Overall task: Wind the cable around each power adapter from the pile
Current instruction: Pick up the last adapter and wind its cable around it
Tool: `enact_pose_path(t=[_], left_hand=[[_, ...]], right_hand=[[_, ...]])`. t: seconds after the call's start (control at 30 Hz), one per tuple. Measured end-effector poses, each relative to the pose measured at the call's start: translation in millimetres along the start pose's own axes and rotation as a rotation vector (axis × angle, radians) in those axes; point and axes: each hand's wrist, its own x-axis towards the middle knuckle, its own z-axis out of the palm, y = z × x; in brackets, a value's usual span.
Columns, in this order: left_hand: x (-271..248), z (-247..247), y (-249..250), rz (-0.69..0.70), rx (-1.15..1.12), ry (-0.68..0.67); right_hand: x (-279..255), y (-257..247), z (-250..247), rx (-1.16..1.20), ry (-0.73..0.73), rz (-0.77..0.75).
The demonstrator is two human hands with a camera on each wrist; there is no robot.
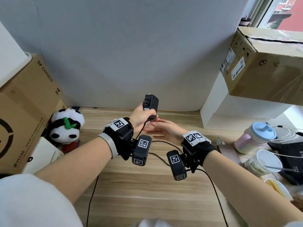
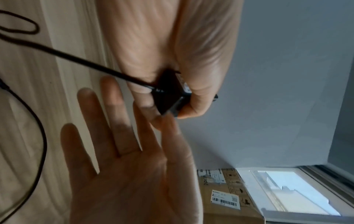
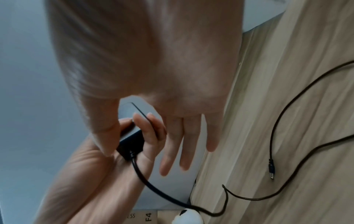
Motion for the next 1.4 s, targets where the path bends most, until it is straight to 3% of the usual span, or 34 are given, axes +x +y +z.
enact_pose_path(t=[0.13,0.23,0.4,0.57,0.73,0.8,0.9,1.0,1.2,1.3,1.4], left_hand=[[2.1,-3.4,0.8,0.03,0.333,-0.033],[4.0,-9.5,-2.2,0.088,0.56,-0.11],[-1.6,-7.8,-5.4,0.185,0.657,-0.188],[0.3,-9.4,-6.1,-0.005,0.107,-0.143],[1.7,-12.5,-1.0,-0.054,0.031,-0.118],[1.7,-9.4,0.9,-0.051,-0.084,-0.112],[0.9,-3.0,4.7,-0.068,-0.232,-0.091],[-0.9,0.2,8.7,-0.084,-0.252,-0.055],[-9.3,-10.6,17.7,-0.133,-0.487,-0.069],[-14.9,-20.5,20.5,-0.207,-0.289,-0.181],[-19.9,-22.5,18.9,-0.248,0.322,-0.303]], right_hand=[[2.0,-1.1,0.5,-0.079,0.212,-0.064],[0.7,-3.5,-3.9,0.069,0.228,-0.062],[-2.0,-10.2,-11.3,0.103,0.393,-0.051],[-2.0,-1.7,-21.8,0.236,0.44,-0.129],[-5.3,-1.2,-20.9,0.329,0.426,-0.215],[-5.6,-1.9,-16.0,0.362,0.353,-0.175],[-4.8,0.5,-7.1,0.235,0.118,-0.079],[-5.2,5.5,-1.6,0.151,-0.025,-0.02],[-11.6,19.0,-16.3,0.176,0.122,0.048],[-15.4,27.0,-33.8,0.195,0.3,0.061],[-17.0,19.0,-45.7,0.202,0.414,0.061]])
